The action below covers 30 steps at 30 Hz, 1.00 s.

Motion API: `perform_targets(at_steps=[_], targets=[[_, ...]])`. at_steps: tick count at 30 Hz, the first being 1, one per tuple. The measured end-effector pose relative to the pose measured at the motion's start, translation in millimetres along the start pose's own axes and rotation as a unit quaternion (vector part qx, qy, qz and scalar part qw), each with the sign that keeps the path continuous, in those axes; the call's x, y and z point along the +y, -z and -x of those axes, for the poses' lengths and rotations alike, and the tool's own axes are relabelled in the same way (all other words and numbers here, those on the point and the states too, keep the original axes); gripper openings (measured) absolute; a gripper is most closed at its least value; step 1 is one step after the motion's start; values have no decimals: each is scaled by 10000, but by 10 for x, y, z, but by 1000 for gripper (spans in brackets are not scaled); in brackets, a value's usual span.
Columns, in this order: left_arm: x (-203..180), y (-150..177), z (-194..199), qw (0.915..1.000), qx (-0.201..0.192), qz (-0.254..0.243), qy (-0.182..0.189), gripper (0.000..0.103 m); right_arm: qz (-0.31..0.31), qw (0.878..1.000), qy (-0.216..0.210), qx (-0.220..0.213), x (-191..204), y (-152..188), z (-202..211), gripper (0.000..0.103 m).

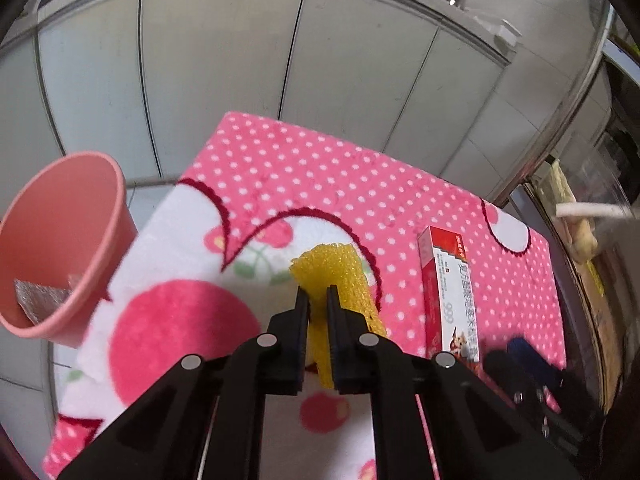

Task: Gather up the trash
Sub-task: 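Grasp the yellow net sponge with left tool while right tool grasps the red ointment box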

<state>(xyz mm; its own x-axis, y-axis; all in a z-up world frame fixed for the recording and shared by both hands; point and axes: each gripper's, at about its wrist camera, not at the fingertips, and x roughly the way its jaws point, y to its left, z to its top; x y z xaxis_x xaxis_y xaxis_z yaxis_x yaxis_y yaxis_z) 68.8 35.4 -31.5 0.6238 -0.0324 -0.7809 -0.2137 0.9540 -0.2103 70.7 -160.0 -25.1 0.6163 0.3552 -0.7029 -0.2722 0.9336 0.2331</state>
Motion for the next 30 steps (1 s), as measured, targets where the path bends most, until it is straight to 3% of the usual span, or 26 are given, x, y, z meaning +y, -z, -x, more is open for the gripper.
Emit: perform_targets(at_steps=[13, 30], targets=[[107, 128, 217, 9988, -259, -385, -172, 8, 29, 9967, 631, 518, 162, -208, -461, 55], [159, 191, 293, 9982, -376, -449, -124, 8, 107, 9945, 784, 684, 243, -172, -645, 54]])
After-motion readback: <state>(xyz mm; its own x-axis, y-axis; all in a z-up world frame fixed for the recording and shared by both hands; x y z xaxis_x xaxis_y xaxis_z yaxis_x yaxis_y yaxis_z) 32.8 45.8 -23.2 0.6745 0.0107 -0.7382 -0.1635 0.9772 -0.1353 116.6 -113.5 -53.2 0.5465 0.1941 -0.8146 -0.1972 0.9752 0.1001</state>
